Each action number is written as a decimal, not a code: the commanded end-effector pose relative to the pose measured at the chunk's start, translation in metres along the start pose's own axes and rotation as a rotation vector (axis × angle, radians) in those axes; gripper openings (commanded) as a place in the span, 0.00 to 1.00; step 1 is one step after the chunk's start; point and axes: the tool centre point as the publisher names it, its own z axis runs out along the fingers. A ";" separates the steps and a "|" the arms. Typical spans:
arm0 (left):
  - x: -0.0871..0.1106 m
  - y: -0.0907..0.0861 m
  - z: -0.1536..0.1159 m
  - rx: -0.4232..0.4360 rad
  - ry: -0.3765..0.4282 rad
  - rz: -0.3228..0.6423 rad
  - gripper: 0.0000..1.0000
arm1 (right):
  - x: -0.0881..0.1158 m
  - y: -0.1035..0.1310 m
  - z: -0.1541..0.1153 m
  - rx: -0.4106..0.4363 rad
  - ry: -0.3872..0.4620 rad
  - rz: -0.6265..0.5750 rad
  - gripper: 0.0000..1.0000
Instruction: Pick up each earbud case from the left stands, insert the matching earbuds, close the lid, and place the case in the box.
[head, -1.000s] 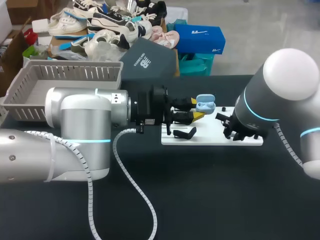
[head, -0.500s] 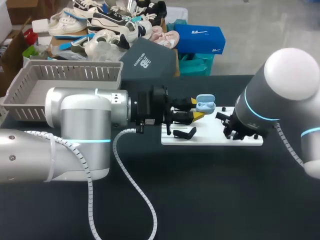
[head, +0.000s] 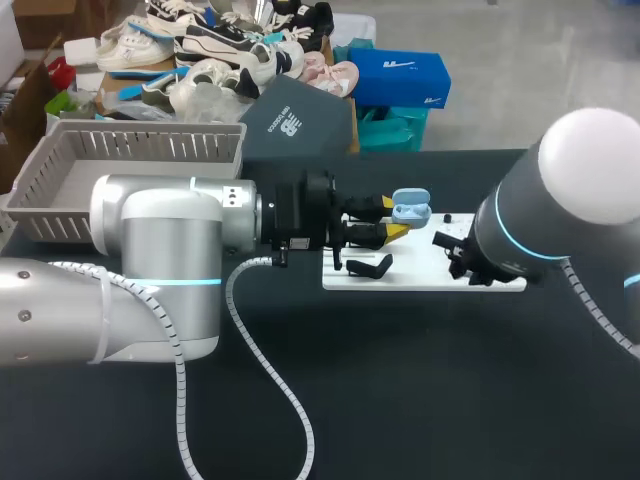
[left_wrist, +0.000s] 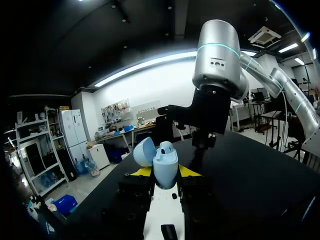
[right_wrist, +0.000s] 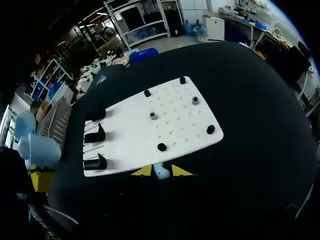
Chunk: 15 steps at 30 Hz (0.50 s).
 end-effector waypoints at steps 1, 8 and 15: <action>0.001 0.000 0.000 -0.002 -0.003 0.001 0.00 | 0.015 -0.012 -0.028 0.010 -0.012 -0.050 0.00; 0.001 0.000 0.000 -0.002 -0.003 0.001 0.00 | 0.036 -0.008 -0.060 0.064 0.030 -0.223 0.00; 0.001 0.000 0.000 -0.002 -0.003 0.001 0.00 | 0.053 0.001 -0.097 0.020 0.060 -0.410 0.00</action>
